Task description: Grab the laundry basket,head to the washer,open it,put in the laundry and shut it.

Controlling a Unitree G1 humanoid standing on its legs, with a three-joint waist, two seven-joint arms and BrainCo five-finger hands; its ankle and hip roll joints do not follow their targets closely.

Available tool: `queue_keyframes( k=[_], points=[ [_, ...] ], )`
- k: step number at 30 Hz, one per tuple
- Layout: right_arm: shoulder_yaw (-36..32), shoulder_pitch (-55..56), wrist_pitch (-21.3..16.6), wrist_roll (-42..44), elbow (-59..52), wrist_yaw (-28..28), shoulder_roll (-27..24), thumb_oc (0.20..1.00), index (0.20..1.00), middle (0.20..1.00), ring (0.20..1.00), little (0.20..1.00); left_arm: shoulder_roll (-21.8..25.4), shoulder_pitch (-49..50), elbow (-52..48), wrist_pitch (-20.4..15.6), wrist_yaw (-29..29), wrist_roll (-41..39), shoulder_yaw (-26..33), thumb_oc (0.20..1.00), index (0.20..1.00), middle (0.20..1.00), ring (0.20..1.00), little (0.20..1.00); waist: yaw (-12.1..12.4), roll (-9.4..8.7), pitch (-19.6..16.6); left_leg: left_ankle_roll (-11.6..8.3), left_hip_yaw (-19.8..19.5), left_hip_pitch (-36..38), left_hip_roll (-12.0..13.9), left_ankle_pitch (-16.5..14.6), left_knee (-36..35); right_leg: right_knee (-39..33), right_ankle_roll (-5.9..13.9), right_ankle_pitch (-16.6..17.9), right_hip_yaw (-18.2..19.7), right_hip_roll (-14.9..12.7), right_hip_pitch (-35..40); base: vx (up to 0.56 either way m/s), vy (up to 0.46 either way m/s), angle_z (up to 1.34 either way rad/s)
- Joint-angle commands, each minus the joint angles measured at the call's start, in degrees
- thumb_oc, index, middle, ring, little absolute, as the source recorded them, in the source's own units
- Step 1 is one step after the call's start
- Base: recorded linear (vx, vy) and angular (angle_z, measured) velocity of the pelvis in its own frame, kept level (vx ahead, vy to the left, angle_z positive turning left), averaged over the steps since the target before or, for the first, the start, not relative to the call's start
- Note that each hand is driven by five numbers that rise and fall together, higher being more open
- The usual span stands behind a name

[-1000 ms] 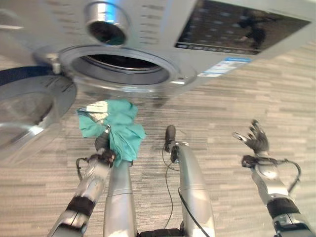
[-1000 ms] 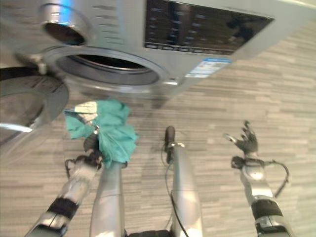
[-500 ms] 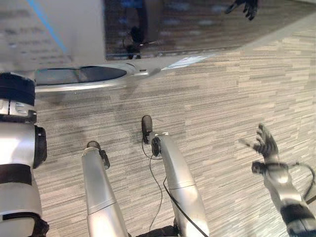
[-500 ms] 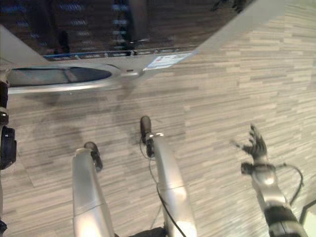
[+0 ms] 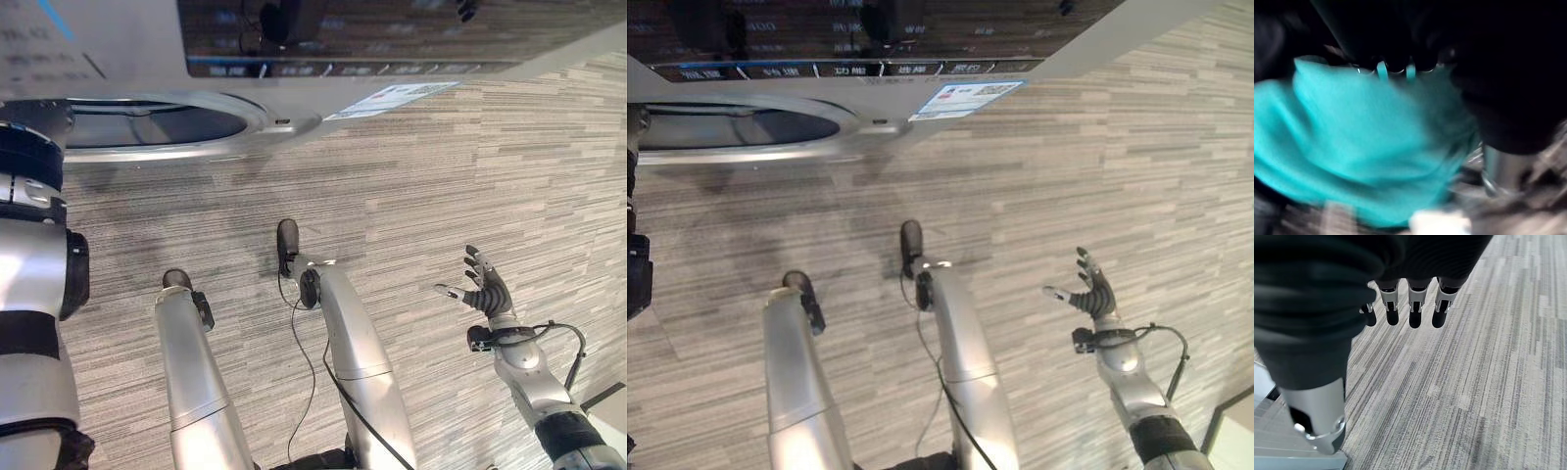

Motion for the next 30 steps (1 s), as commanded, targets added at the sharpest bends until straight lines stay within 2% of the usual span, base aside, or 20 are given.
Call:
queue_keyframes(
  k=[1, 2, 3, 4, 5, 6, 8, 10, 11, 12, 13, 14, 16, 18, 20, 22, 27, 28, 30],
  points=[
    [0.41, 3.51, -1.21, -0.05, 1.77, 0.68, -3.11, 1.000, 1.000, 1.000, 1.000, 1.000, -1.34, 2.81, -0.58, 1.78, -5.20, 17.78, -3.95, 1.000, 1.000, 1.000, 1.000, 1.000, -1.43, 2.12, -7.07, 3.94, -0.22, 1.73, -1.74, -1.46, 3.03, -1.00, 7.38, -2.55, -0.05, -2.55, 2.70, -0.03, -0.014, 0.04],
    [0.35, 3.47, -1.54, 0.04, 2.03, 1.24, -3.34, 1.000, 1.000, 1.000, 1.000, 1.000, -1.52, 3.31, 1.26, 2.82, -5.55, 22.02, -4.54, 1.000, 1.000, 1.000, 1.000, 1.000, -1.60, 2.03, -7.09, 3.85, -0.19, 2.00, -1.73, -1.27, 2.35, -1.44, 7.28, -2.36, 0.01, -2.72, 2.96, -0.02, -0.013, 0.05],
    [0.35, 3.47, -1.58, 0.06, 2.07, 1.27, -3.37, 1.000, 1.000, 1.000, 1.000, 1.000, -1.56, 3.29, 1.32, 2.81, -5.56, 22.16, -4.48, 1.000, 1.000, 1.000, 1.000, 1.000, -1.63, 2.01, -7.07, 3.85, -0.15, 2.11, -1.76, -1.21, 2.23, -1.51, 7.28, -2.33, 0.04, -2.74, 3.05, -0.02, -0.003, 0.04],
    [1.18, 2.74, -1.69, -0.11, 2.86, 2.07, -3.81, 1.000, 1.000, 1.000, 1.000, 1.000, -2.12, 3.80, 3.72, 4.56, -6.29, 28.43, -5.57, 1.000, 1.000, 1.000, 1.000, 1.000, -1.90, 1.99, -7.15, 3.81, -0.01, 2.49, -1.73, -0.99, 1.53, -2.09, 7.14, -2.09, 0.28, -2.70, 3.40, -0.04, -0.006, 0.05],
    [2.16, 2.10, -1.65, 0.24, 3.91, 2.79, -3.75, 1.000, 1.000, 1.000, 1.000, 1.000, -3.33, 3.16, 5.07, 4.22, -4.76, 30.95, -4.83, 1.000, 1.000, 1.000, 1.000, 1.000, -2.27, 1.72, -7.26, 3.49, 0.22, 3.19, -1.85, -0.45, 0.44, -2.96, 6.83, -1.78, 0.52, -2.76, 4.15, -0.06, 0.003, 0.06],
    [2.54, 1.98, -1.67, 0.30, 3.66, 3.30, -4.12, 1.000, 1.000, 1.000, 1.000, 1.000, -2.94, 3.27, 6.58, 5.53, -5.69, 33.25, -4.94, 1.000, 1.000, 1.000, 1.000, 1.000, -2.46, 1.69, -7.35, 3.44, 0.47, 3.51, -1.94, -0.30, -0.12, -3.64, 6.76, -1.52, 0.78, -2.74, 4.59, -0.05, -0.002, 0.06],
    [3.10, 1.32, -1.27, 0.28, 3.83, 3.46, -4.23, 1.000, 1.000, 1.000, 1.000, 1.000, -3.05, 2.95, 7.92, 6.09, -5.84, 34.11, -4.87, 1.000, 1.000, 1.000, 1.000, 1.000, -2.59, 1.60, -7.35, 3.22, 0.70, 4.00, -2.04, 0.30, -1.09, -4.57, 6.74, -1.02, 0.94, -2.80, 5.16, -0.05, 0.002, 0.02],
    [4.37, 0.57, -0.23, 0.06, 3.79, 4.02, -4.17, 1.000, 1.000, 1.000, 1.000, 1.000, -1.89, 7.31, 8.25, 6.56, -10.64, 24.00, -0.83, 1.000, 1.000, 1.000, 1.000, 1.000, -2.54, 1.68, -7.16, 3.10, 0.92, 5.41, -2.01, 0.95, -3.16, -6.91, 6.82, -0.05, 1.68, -2.85, 6.73, -0.09, -0.011, -0.06],
    [5.61, 0.40, 0.46, -1.56, 3.90, 4.67, -4.19, 1.000, 1.000, 1.000, 1.000, 1.000, -1.86, 6.55, 7.14, 6.34, -10.98, 25.76, -1.89, 1.000, 1.000, 1.000, 1.000, 1.000, -2.53, 2.04, -7.26, 3.02, 1.12, 6.95, -2.09, 1.77, -5.16, -8.63, 6.82, 0.63, 1.99, -3.00, 8.08, -0.09, 0.011, -0.04],
    [6.26, 0.34, 0.15, -2.26, 4.37, 5.12, -4.22, 1.000, 1.000, 1.000, 1.000, 1.000, -1.72, 6.87, 8.04, 6.61, -10.50, 30.74, -2.49, 1.000, 1.000, 1.000, 1.000, 1.000, -2.63, 1.94, -7.13, 3.03, 1.31, 8.08, -1.96, 2.22, -6.21, -9.20, 6.76, 0.96, 2.41, -2.91, 8.88, -0.07, 0.015, 0.03],
    [6.32, 0.28, 0.11, -2.27, 4.44, 5.11, -4.21, 1.000, 1.000, 1.000, 1.000, 1.000, -1.71, 6.89, 8.05, 6.60, -10.48, 30.88, -2.43, 1.000, 1.000, 1.000, 1.000, 1.000, -2.63, 1.83, -7.04, 3.03, 1.41, 8.31, -1.96, 2.28, -6.36, -9.30, 6.76, 1.01, 2.49, -2.91, 9.04, -0.06, 0.012, 0.10],
    [6.88, -0.33, 0.15, -3.07, 4.49, 5.11, -4.57, 1.000, 1.000, 1.000, 1.000, 1.000, -2.01, 7.56, 9.19, 7.36, -8.70, 37.37, -3.33, 1.000, 1.000, 1.000, 1.000, 1.000, -2.74, 1.73, -6.86, 2.94, 1.66, 9.80, -1.98, 2.97, -7.76, -10.32, 6.75, 1.36, 2.80, -2.95, 10.12, -0.06, 0.017, 0.10],
    [7.14, -0.61, -0.36, -3.35, 5.41, 5.16, -4.62, 1.000, 1.000, 1.000, 1.000, 1.000, -3.43, 10.12, 9.90, 8.07, -6.22, 42.66, -1.72, 1.000, 1.000, 1.000, 1.000, 1.000, -2.86, 1.26, -6.20, 3.14, 2.31, 12.75, -2.19, 3.63, -10.33, -12.26, 6.61, 2.04, 3.70, -3.34, 12.61, -0.09, 0.012, 0.04],
    [7.36, -0.63, -0.57, -4.37, 6.76, 5.16, -4.43, 1.000, 1.000, 1.000, 1.000, 1.000, -4.06, 11.46, 9.00, 8.92, -1.62, 55.15, -3.97, 1.000, 1.000, 1.000, 1.000, 1.000, -2.91, 0.95, -5.46, 3.21, 2.76, 16.62, -2.99, 5.43, -14.93, -16.39, 6.74, 3.64, 4.64, -3.85, 16.09, -0.11, 0.005, -0.03],
    [7.34, -1.07, -0.51, -4.59, 7.72, 4.79, -4.15, 1.000, 1.000, 1.000, 1.000, 1.000, -4.44, 13.32, 9.23, 9.02, -1.04, 57.28, -3.12, 1.000, 1.000, 1.000, 1.000, 1.000, -2.67, 0.80, -4.77, 3.16, 3.12, 18.94, -3.93, 6.98, -18.04, -19.81, 7.23, 5.39, 4.83, -4.23, 18.19, -0.10, 0.007, 0.03],
    [8.10, -1.02, -0.70, -5.69, 8.37, 4.94, -3.85, 1.000, 1.000, 1.000, 1.000, 1.000, -4.21, 14.32, 8.82, 9.76, 0.52, 63.03, -4.30, 1.000, 1.000, 1.000, 1.000, 1.000, -2.84, 0.57, -4.40, 3.40, 4.00, 21.69, -4.17, 8.07, -21.47, -22.91, 7.45, 6.46, 5.36, -3.82, 20.43, -0.07, 0.010, 0.07],
    [8.06, -1.46, 0.12, -7.31, 12.74, 4.30, -2.35, 1.000, 1.000, 1.000, 1.000, 1.000, -7.64, 23.06, 8.43, 9.24, 1.70, 61.64, 2.57, 1.000, 1.000, 1.000, 1.000, 1.000, -1.67, 1.31, -3.52, 3.72, 5.13, 28.32, -5.58, 10.79, -28.91, -28.90, 7.95, 8.95, 6.25, -4.51, 26.28, -0.04, -0.006, -0.04],
    [8.04, -1.50, 0.45, -7.39, 13.56, 4.30, -2.12, 1.000, 1.000, 1.000, 1.000, 1.000, -8.69, 24.72, 8.23, 9.11, 2.11, 61.53, 3.58, 1.000, 1.000, 1.000, 1.000, 1.000, -1.91, 0.97, -3.39, 3.78, 5.66, 29.14, -6.40, 13.29, -30.76, -30.48, 7.62, 10.91, 6.29, -5.29, 26.85, -0.09, -0.015, 0.07],
    [7.54, -1.38, 0.84, -7.03, 16.95, 3.78, -1.00, 1.000, 1.000, 1.000, 1.000, 1.000, -11.34, 29.42, 7.35, 8.58, 2.93, 60.23, 6.36, 1.000, 1.000, 1.000, 1.000, 1.000, -1.24, 1.57, -3.38, 3.53, 5.71, 32.97, -7.09, 14.60, -34.08, -31.92, 7.52, 10.98, 6.00, -5.79, 30.12, -0.03, -0.025, 0.12]
  ],
)
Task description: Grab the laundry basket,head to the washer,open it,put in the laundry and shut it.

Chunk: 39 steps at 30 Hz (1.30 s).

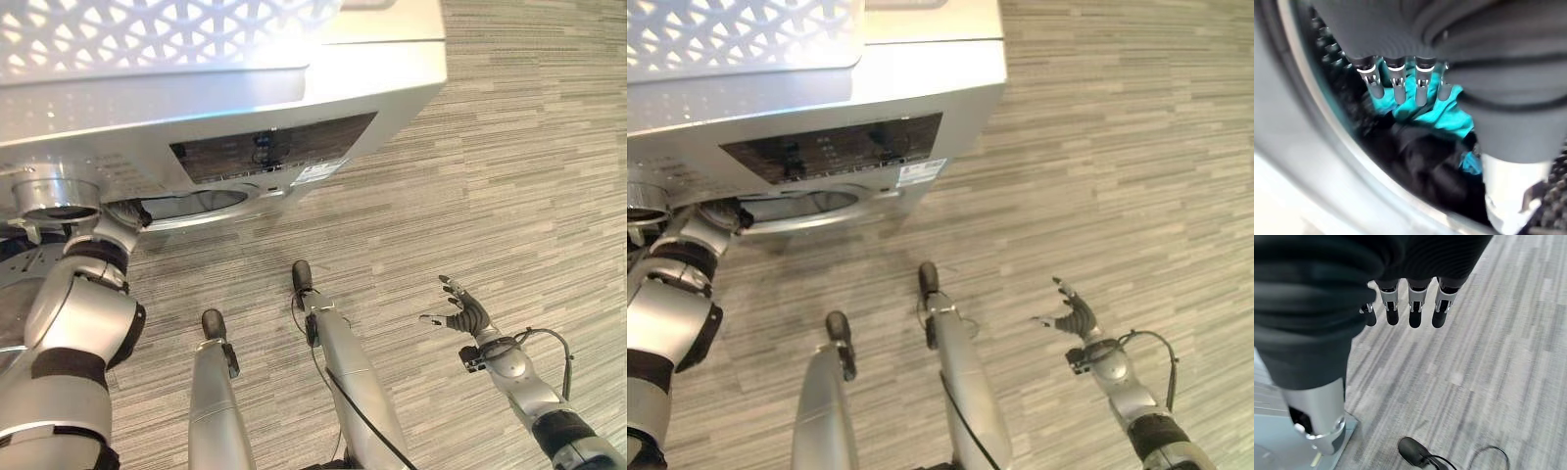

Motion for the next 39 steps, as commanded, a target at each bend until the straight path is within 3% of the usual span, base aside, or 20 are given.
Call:
queue_keyframes(
  k=[1, 2, 3, 8, 11, 12, 16, 22, 23, 24, 26, 28, 29, 30, 32, 35, 37, 39],
  points=[
    [-1.52, 0.63, 0.78, -0.40, 4.18, -1.44, -1.96, 1.000, 1.000, 1.000, 1.000, 1.000, -0.98, 2.68, -0.26, -1.64, 2.89, -1.20, 3.94, 1.000, 1.000, 1.000, 1.000, 1.000, 1.13, 1.09, 2.01, 2.06, -3.77, 3.08, -1.89, 1.65, -1.01, -7.06, 5.75, 1.52, -0.69, -1.96, 6.61, 0.02, -0.011, 0.12],
    [-1.48, 0.61, 0.76, -0.39, 4.21, -1.45, -1.97, 1.000, 1.000, 1.000, 1.000, 1.000, -0.97, 2.71, -0.29, -1.63, 2.89, -1.19, 3.96, 1.000, 1.000, 1.000, 1.000, 1.000, 1.12, 1.06, 2.10, 2.05, -3.76, 3.24, -1.90, 1.68, -1.10, -7.11, 5.75, 1.53, -0.68, -1.97, 6.75, 0.06, -0.025, 0.15],
    [-1.98, 0.14, 1.76, -0.25, 8.50, -1.73, -0.19, 1.000, 1.000, 1.000, 1.000, 1.000, -5.01, 9.55, -2.69, -3.25, 3.05, -3.75, 6.50, 1.000, 1.000, 1.000, 1.000, 1.000, 2.66, 2.38, 1.90, 1.86, -4.29, 7.68, -2.56, 2.79, -4.61, -8.10, 5.65, 1.14, -1.22, -2.40, 10.82, 0.08, -0.019, 0.17],
    [-4.06, 1.42, 4.15, -0.84, 17.44, -0.65, 3.20, 1.000, 1.000, 1.000, 1.000, 1.000, -14.22, 28.66, -10.99, -7.76, -2.07, -13.02, 9.55, 1.000, 1.000, 1.000, 1.000, 1.000, 6.52, 5.85, -0.03, 1.71, -5.25, 20.51, -3.48, 5.46, -13.96, -10.65, 5.11, -0.03, -3.10, -3.16, 22.82, 0.13, 0.009, 0.24],
    [-6.20, 2.27, 5.43, -0.73, 24.26, 1.36, 4.65, 1.000, 1.000, 1.000, 1.000, 1.000, -16.91, 39.56, -18.15, -10.48, -8.23, -21.93, 10.94, 1.000, 1.000, 1.000, 1.000, 1.000, 8.55, 7.96, -2.66, 1.81, -6.46, 26.92, -4.24, 6.54, -18.82, -13.33, 5.19, -0.43, -4.58, -3.55, 29.64, 0.11, 0.028, 0.33],
    [-6.19, 2.27, 5.42, -0.72, 24.26, 1.36, 4.66, 1.000, 1.000, 1.000, 1.000, 1.000, -16.89, 39.57, -18.16, -10.47, -8.23, -21.93, 10.95, 1.000, 1.000, 1.000, 1.000, 1.000, 8.47, 7.93, -2.77, 1.82, -6.51, 26.83, -4.30, 6.71, -18.96, -13.44, 5.21, -0.33, -4.63, -3.61, 29.58, 0.11, -0.006, 0.44],
    [-8.76, 3.84, 7.15, -1.37, 28.37, 2.18, 8.53, 1.000, 1.000, 1.000, 1.000, 1.000, -21.26, 50.12, -22.78, -10.73, -12.54, -25.65, 12.10, 1.000, 1.000, 1.000, 1.000, 1.000, 10.99, 9.89, -8.80, 2.14, -8.31, 35.03, -4.97, 6.49, -23.04, -21.26, 5.93, 1.15, -6.46, -6.40, 39.99, 0.14, 0.050, 0.39],
    [-8.97, 5.82, 7.68, -3.54, 25.46, 2.75, 10.35, 1.000, 1.000, 1.000, 1.000, 1.000, -20.16, 56.77, -28.91, -10.62, -12.88, -21.01, 12.34, 1.000, 1.000, 1.000, 1.000, 1.000, 12.48, 9.92, -11.36, 3.76, -7.79, 37.40, -7.15, 1.52, -16.32, -20.97, 6.78, 0.74, -6.30, -9.27, 45.96, 0.08, 0.146, 0.20],
    [-9.10, 5.91, 7.54, -3.42, 24.52, 2.40, 10.52, 1.000, 1.000, 1.000, 1.000, 1.000, -18.59, 57.16, -33.21, -11.09, -11.60, -18.73, 11.90, 1.000, 1.000, 1.000, 1.000, 1.000, 12.34, 9.58, -10.95, 3.83, -7.79, 36.48, -7.75, 0.38, -12.85, -20.01, 6.93, 0.48, -5.83, -9.96, 46.13, -0.04, 0.190, 0.19],
    [-9.82, 7.18, 6.89, -3.46, 22.81, 1.73, 11.34, 1.000, 1.000, 1.000, 1.000, 1.000, -15.14, 59.13, -42.06, -13.31, -7.82, -10.01, 12.17, 1.000, 1.000, 1.000, 1.000, 1.000, 13.05, 9.05, -10.61, 4.32, -7.94, 35.23, -9.35, -2.63, -7.40, -19.78, 7.42, 0.79, -5.86, -11.85, 47.27, -0.07, 0.290, 0.21],
    [-9.88, 7.28, 6.63, -3.39, 21.79, 1.35, 11.39, 1.000, 1.000, 1.000, 1.000, 1.000, -13.39, 59.94, -44.94, -14.16, -6.59, -8.22, 13.22, 1.000, 1.000, 1.000, 1.000, 1.000, 12.95, 8.87, -10.70, 4.67, -7.42, 34.70, -10.06, -3.54, -5.94, -19.42, 7.80, 1.55, -4.91, -12.61, 46.48, -0.07, 0.259, 0.38],
    [-10.77, 7.54, 6.36, -2.94, 23.07, 0.62, 11.78, 1.000, 1.000, 1.000, 1.000, 1.000, -8.64, 61.33, -51.54, -15.79, -3.89, -3.36, 15.76, 1.000, 1.000, 1.000, 1.000, 1.000, 13.16, 8.28, -10.96, 6.04, -5.70, 33.06, -12.77, -6.15, -3.18, -21.79, 9.66, 7.13, -1.46, -16.16, 44.71, -0.20, 0.424, -0.01],
    [-9.11, 7.66, 6.90, -5.00, 26.07, 1.32, 13.47, 1.000, 1.000, 1.000, 1.000, 1.000, -4.42, 62.18, -55.31, -15.88, -0.96, 0.56, 20.04, 1.000, 1.000, 1.000, 1.000, 1.000, 14.41, 8.22, -11.20, 6.77, -2.95, 30.96, -12.77, -5.77, -2.77, -21.60, 9.03, 7.18, -1.68, -15.27, 42.34, -0.23, 0.367, -0.59],
    [-9.07, 7.66, 6.89, -5.00, 26.08, 1.32, 13.50, 1.000, 1.000, 1.000, 1.000, 1.000, -4.40, 62.27, -55.38, -15.85, -0.97, 0.56, 20.09, 1.000, 1.000, 1.000, 1.000, 1.000, 14.46, 8.20, -11.18, 6.73, -2.91, 31.10, -12.71, -5.78, -2.89, -21.41, 9.00, 7.04, -1.59, -15.23, 42.29, -0.21, 0.347, -0.69],
    [-8.93, 9.08, 6.72, -6.07, 26.75, 1.77, 13.79, 1.000, 1.000, 1.000, 1.000, 1.000, -4.35, 64.41, -56.65, -15.54, 0.06, 2.12, 22.95, 1.000, 1.000, 1.000, 1.000, 1.000, 15.43, 8.51, -12.15, 7.39, -2.55, 33.27, -11.98, -3.50, -7.71, -16.36, 8.17, 3.15, -3.69, -11.83, 41.37, -0.03, 0.163, -0.53],
    [-8.89, 11.08, 6.45, -5.66, 26.64, 2.55, 14.31, 1.000, 1.000, 1.000, 1.000, 1.000, -3.77, 65.89, -57.13, -15.39, 1.33, 4.35, 24.78, 1.000, 1.000, 1.000, 1.000, 1.000, 15.55, 9.34, -12.15, 8.40, -2.84, 36.28, -11.08, 0.56, -14.51, -7.18, 6.29, -2.47, -4.47, -4.72, 39.93, -0.06, 0.122, -0.66],
    [-9.44, 12.74, 6.19, -4.97, 27.09, 2.99, 14.47, 1.000, 1.000, 1.000, 1.000, 1.000, -3.63, 66.65, -57.80, -14.40, 2.15, 6.22, 26.36, 1.000, 1.000, 1.000, 1.000, 1.000, 16.22, 8.74, -13.36, 8.31, -3.12, 36.87, -11.13, 3.43, -18.59, -6.21, 5.39, -6.11, -5.80, -1.10, 42.06, -0.11, 0.012, 0.01],
    [-9.83, 12.97, 6.15, -4.76, 27.77, 2.93, 14.18, 1.000, 1.000, 1.000, 1.000, 1.000, -3.80, 66.42, -56.99, -13.88, 2.24, 6.08, 26.71, 1.000, 1.000, 1.000, 1.000, 1.000, 16.46, 8.19, -14.10, 8.37, -3.48, 37.38, -11.33, 4.48, -20.33, -6.86, 4.85, -7.40, -4.14, 1.02, 43.38, -0.09, -0.058, 0.21]
  ],
)
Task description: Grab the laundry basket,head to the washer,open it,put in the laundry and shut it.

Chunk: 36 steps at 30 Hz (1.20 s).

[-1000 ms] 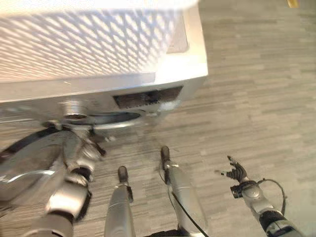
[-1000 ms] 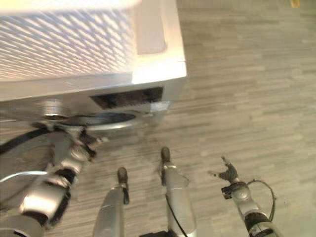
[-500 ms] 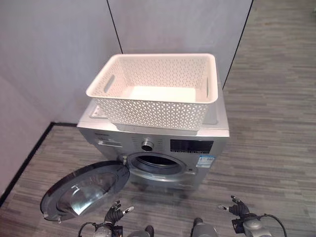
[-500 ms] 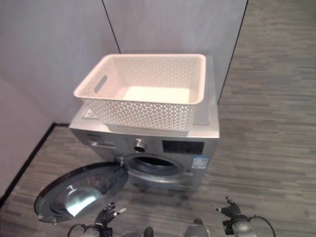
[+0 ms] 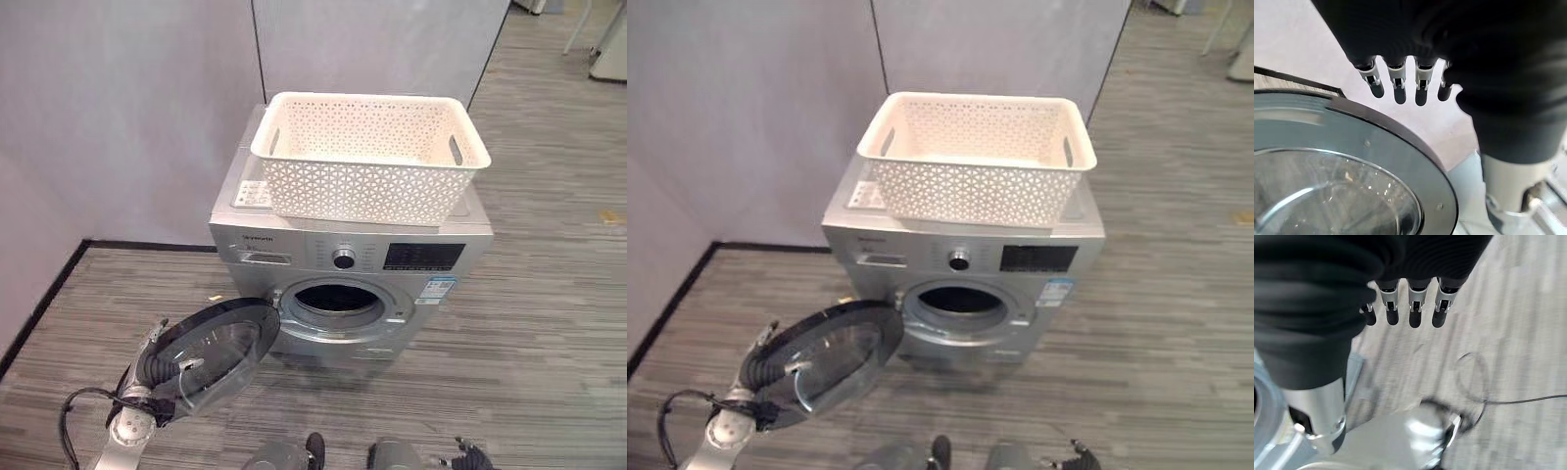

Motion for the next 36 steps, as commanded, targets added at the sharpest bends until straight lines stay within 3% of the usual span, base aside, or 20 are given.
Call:
queue_keyframes(
  k=[1, 5, 7, 9, 10, 11, 12, 14, 16, 17, 18, 19, 25, 31, 36],
  points=[
    [0.18, -3.58, -1.95, 0.81, 0.29, 0.13, -1.49, 1.000, 1.000, 1.000, 1.000, 1.000, 2.08, -2.10, -3.63, -0.26, 2.33, 1.63, 3.18, 1.000, 1.000, 1.000, 1.000, 1.000, 1.16, -1.31, -0.13, 0.61, -1.46, 1.51, 2.08, -6.64, 4.46, -13.01, 1.89, 6.12, 1.13, 0.82, 5.13, -0.06, -0.050, 0.07],
    [0.26, -3.72, -1.98, 0.40, 0.26, -0.10, -2.56, 1.000, 1.000, 1.000, 1.000, 1.000, 1.87, -1.94, -3.58, -0.14, 2.40, 1.05, 4.02, 1.000, 1.000, 1.000, 1.000, 1.000, 1.84, -1.51, -0.89, 0.37, -1.43, 0.94, 2.13, -4.94, 2.75, -17.93, 0.89, 5.80, 2.40, 1.64, 6.77, -0.09, -0.108, -0.14],
    [-0.05, -2.89, -2.45, 0.49, -1.28, 0.00, -4.34, 1.000, 1.000, 1.000, 1.000, 1.000, 1.84, -2.78, -2.03, -0.21, 2.35, 0.43, 3.77, 1.000, 1.000, 1.000, 1.000, 1.000, 1.28, -0.84, -0.85, -1.00, -2.32, -0.07, 2.29, -1.96, 0.34, -22.55, -0.25, 6.01, 2.74, 3.04, 7.74, -0.12, -0.128, 0.16],
    [-0.43, -2.16, -2.77, 0.83, -2.58, 0.01, -5.14, 1.000, 1.000, 1.000, 1.000, 1.000, 1.81, -3.36, -1.86, -0.03, 2.36, 0.64, 3.27, 1.000, 1.000, 1.000, 1.000, 1.000, 0.91, -0.61, -0.59, -1.67, -2.72, -0.84, 2.07, -1.07, 0.35, -23.47, -0.49, 6.01, 2.22, 3.24, 7.92, -0.14, -0.077, 0.05],
    [-1.78, -1.21, -3.19, 1.99, -4.06, -0.25, -6.77, 1.000, 1.000, 1.000, 1.000, 1.000, 1.77, -6.27, -0.98, 0.22, 2.77, 1.31, 1.42, 1.000, 1.000, 1.000, 1.000, 1.000, -0.70, -0.46, 0.56, -3.67, -0.68, -4.53, 2.42, 0.28, 2.56, -24.84, -0.74, 6.37, -0.08, 2.61, 8.09, -0.28, -0.089, 0.75],
    [-2.95, -0.41, -3.39, 2.71, -5.00, -0.60, -7.52, 1.000, 1.000, 1.000, 1.000, 1.000, 1.66, -8.38, -0.39, 0.61, 2.83, 1.76, 0.57, 1.000, 1.000, 1.000, 1.000, 1.000, -2.38, -0.64, 1.33, -4.74, 4.77, -6.94, 5.14, 0.49, 5.58, -24.78, -0.76, 6.48, -1.95, 1.75, 7.89, -0.31, -0.054, 1.48],
    [-3.37, -0.10, -3.35, 3.12, -5.12, -0.95, -7.95, 1.000, 1.000, 1.000, 1.000, 1.000, 1.58, -9.67, 0.16, 0.76, 3.08, 1.84, 0.33, 1.000, 1.000, 1.000, 1.000, 1.000, -2.96, -1.20, 2.21, -5.45, 6.29, -7.06, 7.92, -0.14, 7.55, -23.79, -1.09, 6.66, -2.41, 0.95, 7.13, -0.20, -0.013, 1.71],
    [-3.87, -0.62, -3.03, 3.22, -3.40, -1.44, -8.17, 1.000, 1.000, 1.000, 1.000, 1.000, 1.67, -8.83, -0.97, 0.87, 4.11, 1.88, 1.39, 1.000, 1.000, 1.000, 1.000, 1.000, -1.62, -1.60, 3.12, -5.93, -2.26, -5.37, 6.59, -2.70, 9.28, -23.15, -1.16, 6.79, -1.04, 0.64, 6.91, -0.10, 0.001, 0.62],
    [-4.21, -0.56, -2.76, 3.32, -2.83, -1.40, -7.99, 1.000, 1.000, 1.000, 1.000, 1.000, 1.57, -8.94, -0.71, 0.89, 5.08, 2.22, 1.68, 1.000, 1.000, 1.000, 1.000, 1.000, -1.89, -1.43, 2.55, -6.59, -8.23, -3.41, 7.56, -2.41, 6.52, -22.89, -0.62, 7.14, 0.28, 0.69, 6.10, -0.01, 0.055, -0.39],
    [-4.48, -0.56, -2.65, 3.43, -2.23, -1.29, -7.74, 1.000, 1.000, 1.000, 1.000, 1.000, 1.52, -9.23, -0.10, 0.89, 5.34, 2.17, 1.68, 1.000, 1.000, 1.000, 1.000, 1.000, -2.28, -0.94, 2.24, -6.65, -9.59, -2.30, 8.11, -2.42, 4.48, -22.80, -0.33, 7.01, 0.65, 0.72, 6.01, 0.04, 0.106, -0.28],
    [-4.95, -0.23, -2.55, 3.44, -1.28, -1.24, -7.45, 1.000, 1.000, 1.000, 1.000, 1.000, 1.41, -9.35, 0.14, 0.87, 5.48, 2.27, 1.74, 1.000, 1.000, 1.000, 1.000, 1.000, -3.05, -0.20, 1.84, -6.51, -8.25, -1.27, 9.11, -1.91, 1.85, -22.78, -0.14, 7.04, 0.33, 0.63, 6.22, 0.07, 0.160, -0.01],
    [-5.68, -0.61, -2.29, 3.32, 0.70, -1.63, -7.52, 1.000, 1.000, 1.000, 1.000, 1.000, 2.26, -9.17, -0.62, 0.76, 5.96, 2.77, 1.92, 1.000, 1.000, 1.000, 1.000, 1.000, -3.10, 0.43, 1.63, -6.27, -9.00, -0.05, 8.46, -1.46, -0.19, -22.79, 0.05, 7.30, 0.55, 0.13, 6.20, 0.06, 0.135, 0.03],
    [-4.28, -0.99, -1.46, 3.24, 2.43, 0.01, -5.08, 1.000, 1.000, 1.000, 1.000, 1.000, 5.37, -11.14, 2.87, 1.03, 6.08, 1.56, 3.29, 1.000, 1.000, 1.000, 1.000, 1.000, -3.80, 0.97, 1.07, -4.99, -6.85, 2.13, 7.92, -0.47, -5.35, -24.57, 1.13, 8.86, 2.21, -1.11, 5.72, 0.03, 0.149, -0.17],
    [-1.89, -1.64, -1.11, 4.89, 2.21, 2.98, -3.45, 1.000, 1.000, 1.000, 1.000, 1.000, 7.52, -15.98, 11.21, 1.29, 4.67, -4.21, 3.54, 1.000, 1.000, 1.000, 1.000, 1.000, -4.25, 0.10, 1.63, -4.68, -6.44, 2.11, 8.74, 1.82, -10.02, -25.91, 1.83, 10.36, 2.62, -1.28, 3.74, -0.04, 0.061, -0.18],
    [-0.49, -2.90, -0.55, 5.43, 0.57, 4.01, -4.38, 1.000, 1.000, 1.000, 1.000, 1.000, 6.65, -21.92, 27.24, 3.29, -1.34, -12.47, 0.61, 1.000, 1.000, 1.000, 1.000, 1.000, -5.22, -2.15, 2.62, -4.27, -5.46, 0.66, 8.87, 2.32, -10.83, -27.75, 2.54, 12.83, 4.33, -1.30, 1.87, -0.03, 0.034, -0.06]
  ],
)
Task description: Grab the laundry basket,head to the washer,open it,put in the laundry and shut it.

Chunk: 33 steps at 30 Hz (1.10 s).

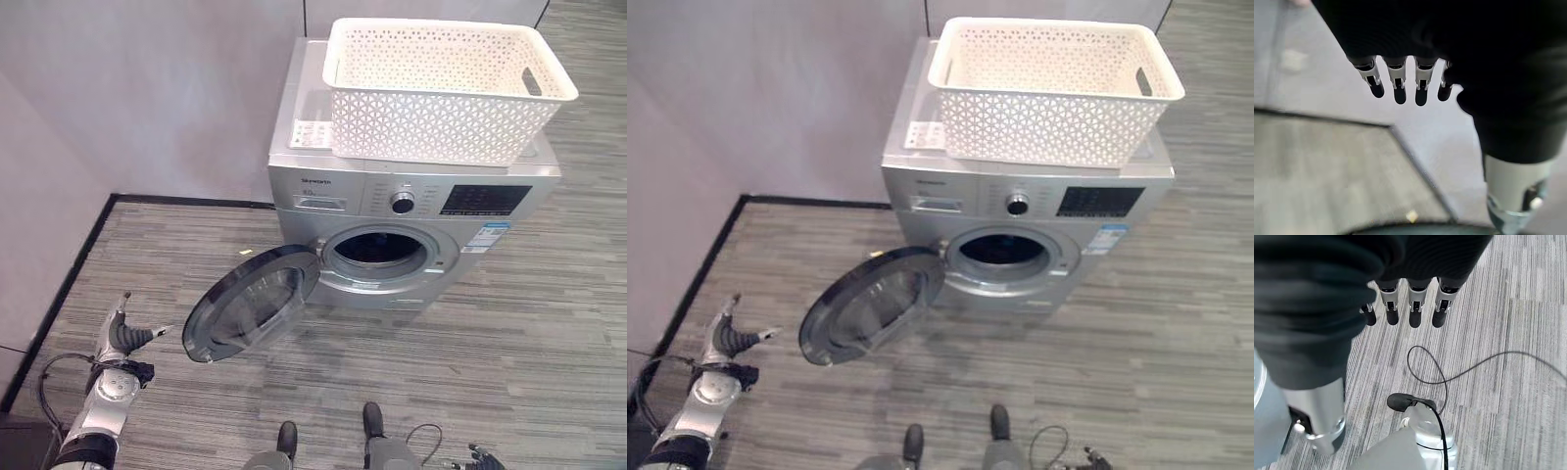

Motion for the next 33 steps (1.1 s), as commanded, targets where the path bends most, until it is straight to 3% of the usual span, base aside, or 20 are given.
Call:
queue_keyframes(
  k=[1, 4, 7, 8, 11, 12, 14, 16, 17, 18, 19, 20, 21, 22, 23, 24, 29, 31, 33],
  points=[
    [2.10, -0.99, 0.49, 1.58, -1.87, 0.38, -2.51, 1.000, 1.000, 1.000, 1.000, 1.000, 1.35, -3.73, 2.25, -0.17, -2.56, -4.20, -0.33, 1.000, 1.000, 1.000, 1.000, 1.000, -0.43, -1.49, 0.86, -0.18, -0.83, -4.03, -0.80, 0.92, -0.02, 7.20, 1.91, -5.20, -0.18, 0.57, -2.38, -0.03, 0.021, -0.09],
    [2.69, -2.18, 0.98, 1.50, -2.81, 0.49, -2.88, 1.000, 1.000, 1.000, 1.000, 1.000, -2.11, -5.24, 6.65, 0.99, -4.53, -4.20, -3.03, 1.000, 1.000, 1.000, 1.000, 1.000, -0.85, -2.26, 0.92, -0.16, -0.29, -4.65, -0.58, 0.81, -0.02, 6.04, 1.99, -4.45, 0.52, 0.64, -2.91, -0.02, 0.009, -0.13],
    [3.71, -3.02, 1.25, 1.35, -4.37, 0.75, -3.12, 1.000, 1.000, 1.000, 1.000, 1.000, -9.68, -4.86, 11.16, 1.74, -8.01, -5.78, -6.64, 1.000, 1.000, 1.000, 1.000, 1.000, -1.35, -2.97, 0.50, -0.12, 0.49, -4.35, -0.21, 0.62, -0.02, 5.40, 1.70, -4.16, 1.72, 1.00, -2.96, 0.02, 0.000, -0.27],
    [3.70, -3.01, 1.25, 1.35, -4.38, 0.75, -3.13, 1.000, 1.000, 1.000, 1.000, 1.000, -9.69, -4.86, 11.16, 1.74, -8.01, -5.78, -6.64, 1.000, 1.000, 1.000, 1.000, 1.000, -1.33, -2.95, 0.51, -0.12, 0.50, -4.32, -0.21, 0.61, -0.02, 5.39, 1.70, -4.16, 1.73, 1.01, -2.93, 0.03, -0.014, -0.10],
    [3.65, -2.00, 1.31, 1.30, -5.69, 0.53, -2.63, 1.000, 1.000, 1.000, 1.000, 1.000, -15.34, -2.85, 9.00, 1.23, -10.13, -13.16, -7.90, 1.000, 1.000, 1.000, 1.000, 1.000, -1.34, -2.81, 0.29, -0.07, 0.08, -3.80, -0.27, 0.46, -0.02, 4.77, 1.43, -4.26, 1.47, 0.99, -1.95, 0.02, -0.027, -0.02],
    [3.90, -1.46, 1.39, 1.24, -6.56, 0.54, -2.16, 1.000, 1.000, 1.000, 1.000, 1.000, -17.75, -2.13, 7.63, 0.91, -10.98, -17.66, -8.92, 0.639, 0.639, 0.639, 0.639, 0.639, -1.39, -2.76, 0.18, -0.06, -0.14, -3.69, -0.35, 0.42, -0.02, 4.46, 1.34, -4.31, 1.37, 0.97, -1.56, 0.02, -0.039, 0.00],
    [4.36, -0.54, 1.28, 1.67, -8.24, 0.42, -1.35, 1.000, 1.000, 1.000, 1.000, 1.000, -21.48, -1.13, 4.12, 1.07, -12.62, -22.04, -12.66, 0.200, 0.200, 0.200, 0.200, 0.200, -1.48, -2.62, 0.32, -0.07, -0.51, -3.71, -0.38, 0.59, -0.02, 4.12, 1.26, -4.25, 1.18, 0.90, -1.21, -0.01, -0.050, 0.01],
    [5.04, -0.03, 1.19, 2.74, -10.37, 0.26, -0.59, 1.000, 1.000, 1.000, 1.000, 1.000, -24.42, -0.82, -1.38, 1.34, -14.56, -23.56, -19.90, 0.200, 0.200, 0.200, 0.200, 0.200, -1.61, -2.51, 0.96, -0.08, -1.05, -4.14, -0.47, 0.97, -0.02, 4.16, 1.12, -4.22, 1.00, 0.88, -1.30, -0.06, -0.060, 0.11],
    [5.49, 0.18, 1.04, 3.52, -11.06, 0.18, -0.34, 1.000, 1.000, 1.000, 1.000, 1.000, -25.37, -1.53, -5.14, 1.67, -15.68, -21.11, -26.43, 0.200, 0.200, 0.200, 0.200, 0.200, -1.72, -2.42, 1.52, -0.07, -1.38, -4.48, -0.56, 1.23, -0.02, 4.20, 1.06, -4.20, 0.90, 0.89, -1.41, -0.10, -0.068, 0.16],
    [6.46, -0.02, 0.86, 4.70, -11.70, 0.02, -0.43, 1.000, 1.000, 1.000, 1.000, 1.000, -25.69, -4.69, -12.93, 3.03, -19.36, -14.91, -39.68, 0.200, 0.200, 0.200, 0.200, 0.200, -2.12, -2.05, 2.30, -0.03, -1.73, -5.02, -0.79, 1.47, -0.02, 4.14, 1.14, -4.09, 0.79, 0.85, -1.67, -0.08, -0.058, 0.15],
    [6.85, -0.25, 0.61, 5.01, -11.76, -0.15, -0.79, 1.000, 1.000, 1.000, 1.000, 1.000, -25.76, -7.06, -16.46, 3.08, -22.08, -10.74, -46.49, 0.297, 0.297, 0.297, 0.297, 0.297, -2.44, -1.87, 2.62, 0.01, -1.74, -4.99, -0.84, 1.26, -0.02, 4.10, 1.30, -4.18, 0.78, 0.78, -1.63, -0.05, -0.033, 0.07],
    [7.18, -0.45, 0.53, 5.15, -11.86, -0.23, -1.28, 1.000, 1.000, 1.000, 1.000, 1.000, -25.60, -10.30, -20.40, 2.45, -25.07, -6.25, -52.53, 0.489, 0.489, 0.489, 0.489, 0.489, -2.83, -1.65, 2.57, 0.08, -1.61, -5.04, -0.95, 0.98, -0.02, 3.85, 1.49, -4.18, 0.93, 0.71, -1.66, 0.00, -0.002, 0.04],
    [7.25, -0.74, 0.35, 5.35, -11.75, -0.40, -1.65, 1.000, 1.000, 1.000, 1.000, 1.000, -25.24, -13.12, -24.32, 0.97, -25.20, -4.59, -55.24, 0.586, 0.586, 0.586, 0.586, 0.586, -2.95, -1.45, 2.44, 0.19, -1.40, -4.95, -1.01, 0.71, -0.02, 3.57, 1.69, -4.07, 1.07, 0.58, -1.61, 0.00, 0.000, 0.00],
    [7.19, -0.98, 0.18, 5.50, -11.86, -0.41, -2.13, 1.000, 1.000, 1.000, 1.000, 1.000, -24.55, -14.98, -27.73, 0.20, -26.53, -4.65, -57.14, 0.812, 0.812, 0.812, 0.812, 0.812, -3.18, -1.27, 2.21, 0.23, -1.10, -5.19, -1.12, 0.75, -0.02, 3.12, 1.94, -3.59, 1.30, 0.39, -1.84, -0.01, 0.033, -0.07],
    [7.43, -1.36, 0.07, 5.47, -11.70, -0.37, -2.75, 1.000, 1.000, 1.000, 1.000, 1.000, -23.83, -17.49, -29.81, -1.06, -26.77, -2.70, -58.59, 0.947, 0.947, 0.947, 0.947, 0.947, -3.46, -1.03, 1.93, 0.26, -0.80, -5.14, -1.18, 0.58, -0.02, 2.84, 2.08, -3.43, 1.72, 0.37, -1.94, -0.01, 0.034, -0.10],
    [7.59, -1.71, 0.02, 5.02, -11.23, -0.48, -3.04, 1.000, 1.000, 1.000, 1.000, 1.000, -23.47, -18.18, -29.53, -1.56, -25.65, -2.15, -57.97, 1.000, 1.000, 1.000, 1.000, 1.000, -3.54, -0.97, 1.70, 0.25, -0.58, -5.03, -1.17, 0.52, -0.02, 2.66, 2.13, -3.34, 1.99, 0.36, -1.86, 0.00, 0.030, -0.09],
    [7.53, -2.19, 0.64, 2.40, -6.42, 0.32, -4.32, 1.000, 1.000, 1.000, 1.000, 1.000, -21.05, -19.87, -31.65, -1.71, -22.58, -3.64, -51.88, 1.000, 1.000, 1.000, 1.000, 1.000, -3.54, -0.57, 0.32, 0.22, -0.04, -4.16, -1.14, 0.14, -0.02, 1.37, 2.29, -3.21, 1.89, 0.00, -0.35, 0.01, 0.010, -0.07],
    [6.66, -1.92, 1.02, 1.37, -4.45, 0.66, -4.24, 1.000, 1.000, 1.000, 1.000, 1.000, -17.04, -21.20, -35.89, -2.00, -20.49, -2.87, -46.39, 1.000, 1.000, 1.000, 1.000, 1.000, -3.15, -0.36, -0.34, 0.27, -0.16, -3.58, -1.24, -0.02, -0.02, 1.00, 2.46, -3.17, 1.44, -0.20, 0.50, 0.04, 0.030, 0.01],
    [5.41, -0.64, 1.47, 0.09, -2.39, 2.10, -3.33, 1.000, 1.000, 1.000, 1.000, 1.000, -9.06, -21.43, -40.27, -2.86, -16.49, -1.07, -35.55, 1.000, 1.000, 1.000, 1.000, 1.000, -2.03, -0.14, -0.83, 0.27, -0.56, -3.26, -1.40, -0.03, -0.02, 0.89, 2.77, -2.98, 0.69, -0.66, 1.03, 0.02, 0.049, 0.06]
  ],
)
